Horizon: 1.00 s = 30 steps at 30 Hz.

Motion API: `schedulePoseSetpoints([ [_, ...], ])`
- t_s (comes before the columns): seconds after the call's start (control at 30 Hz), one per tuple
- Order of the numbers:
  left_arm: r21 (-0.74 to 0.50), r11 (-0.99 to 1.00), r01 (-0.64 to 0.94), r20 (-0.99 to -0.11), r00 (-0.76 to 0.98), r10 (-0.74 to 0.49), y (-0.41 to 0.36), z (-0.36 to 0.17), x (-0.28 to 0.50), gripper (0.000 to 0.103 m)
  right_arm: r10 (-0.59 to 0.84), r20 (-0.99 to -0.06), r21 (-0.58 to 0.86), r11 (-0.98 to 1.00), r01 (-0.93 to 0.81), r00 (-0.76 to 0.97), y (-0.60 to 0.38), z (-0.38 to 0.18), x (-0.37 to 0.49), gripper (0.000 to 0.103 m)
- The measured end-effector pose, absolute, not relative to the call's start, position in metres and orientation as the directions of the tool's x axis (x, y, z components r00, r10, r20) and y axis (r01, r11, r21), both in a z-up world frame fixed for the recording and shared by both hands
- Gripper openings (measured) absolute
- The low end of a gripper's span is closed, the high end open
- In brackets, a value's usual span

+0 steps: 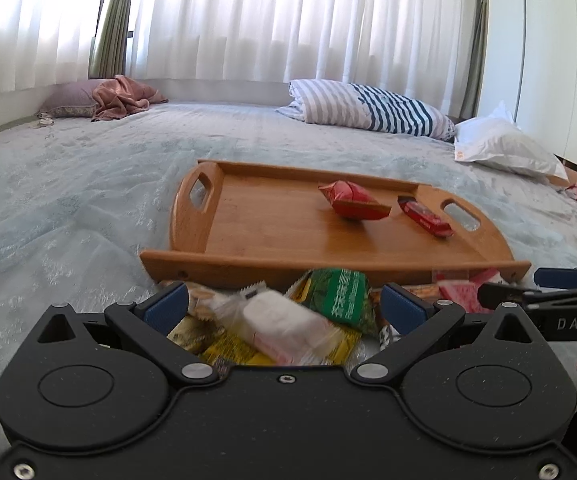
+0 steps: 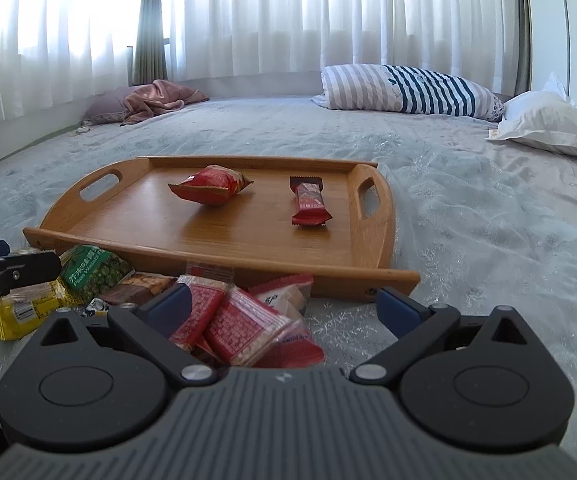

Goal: Organize snacks
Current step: 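Move both grippers back to the snack pile in front of the tray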

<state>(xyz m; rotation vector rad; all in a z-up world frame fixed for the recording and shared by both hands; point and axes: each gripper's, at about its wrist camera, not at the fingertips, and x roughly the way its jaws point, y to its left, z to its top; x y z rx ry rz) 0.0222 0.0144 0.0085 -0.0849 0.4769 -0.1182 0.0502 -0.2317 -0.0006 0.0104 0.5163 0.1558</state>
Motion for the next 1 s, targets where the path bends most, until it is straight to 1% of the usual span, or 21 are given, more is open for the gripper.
schedulePoseSetpoints([
  [0.07, -0.123, 0.988, 0.088, -0.462, 0.877, -0.136, 0.017, 0.006, 0.02, 0.095, 0.158, -0.485, 0.055, 0.987, -0.151, 0.86, -0.232, -0.001, 0.048, 0.1],
  [0.1, -0.129, 0.988, 0.083, -0.466, 0.874, -0.135, 0.018, 0.006, 0.019, 0.085, 0.157, -0.484, 0.053, 0.987, -0.151, 0.861, -0.233, -0.001, 0.047, 0.096],
  [0.13, -0.13, 0.989, 0.077, -0.468, 0.874, -0.13, 0.018, 0.005, 0.018, 0.075, 0.153, -0.485, 0.048, 0.988, -0.148, 0.861, -0.232, -0.001, 0.047, 0.094],
  [0.17, -0.125, 0.99, 0.069, -0.469, 0.875, -0.12, 0.019, 0.006, 0.017, 0.072, 0.15, -0.485, 0.045, 0.988, -0.147, 0.862, -0.232, -0.001, 0.046, 0.092],
  [0.23, -0.116, 0.992, 0.056, -0.468, 0.878, -0.105, 0.021, 0.007, 0.015, 0.061, 0.155, -0.483, 0.048, 0.987, -0.15, 0.862, -0.231, -0.002, 0.045, 0.084],
  [0.33, -0.127, 0.991, 0.052, -0.467, 0.878, -0.106, 0.024, 0.009, 0.013, 0.057, 0.171, -0.479, 0.064, 0.985, -0.16, 0.861, -0.23, -0.002, 0.043, 0.077],
  [0.43, -0.14, 0.989, 0.046, -0.463, 0.88, -0.106, 0.025, 0.011, 0.011, 0.055, 0.169, -0.473, 0.05, 0.985, -0.165, 0.865, -0.226, -0.002, 0.041, 0.073],
  [0.5, -0.146, 0.988, 0.047, -0.456, 0.883, -0.11, 0.024, 0.014, 0.008, 0.051, 0.163, -0.467, 0.028, 0.985, -0.17, 0.869, -0.222, -0.001, 0.039, 0.07],
  [0.57, -0.151, 0.987, 0.051, -0.444, 0.889, -0.114, 0.023, 0.018, 0.005, 0.05, 0.155, -0.459, -0.002, 0.984, -0.176, 0.875, -0.218, 0.0, 0.036, 0.071],
  [0.63, -0.151, 0.987, 0.056, -0.437, 0.892, -0.118, 0.021, 0.02, 0.002, 0.05, 0.125, -0.442, -0.056, 0.984, -0.167, 0.888, -0.213, 0.0, 0.034, 0.075],
  [0.73, -0.142, 0.988, 0.052, -0.438, 0.892, -0.11, 0.019, 0.022, 0.001, 0.047, 0.086, -0.424, -0.126, 0.98, -0.153, 0.902, -0.208, 0.0, 0.034, 0.075],
  [0.77, -0.136, 0.989, 0.054, -0.442, 0.89, -0.11, 0.019, 0.022, 0.001, 0.046, 0.086, -0.423, -0.132, 0.979, -0.156, 0.902, -0.208, 0.001, 0.034, 0.075],
  [0.83, -0.124, 0.991, 0.052, -0.449, 0.888, -0.103, 0.017, 0.021, 0.0, 0.041, 0.087, -0.427, -0.142, 0.977, -0.162, 0.9, -0.207, 0.0, 0.033, 0.075],
  [1.0, -0.102, 0.993, 0.065, -0.473, 0.875, -0.106, 0.013, 0.016, -0.001, 0.042, 0.071, -0.438, -0.186, 0.968, -0.168, 0.896, -0.2, -0.005, 0.031, 0.073],
])
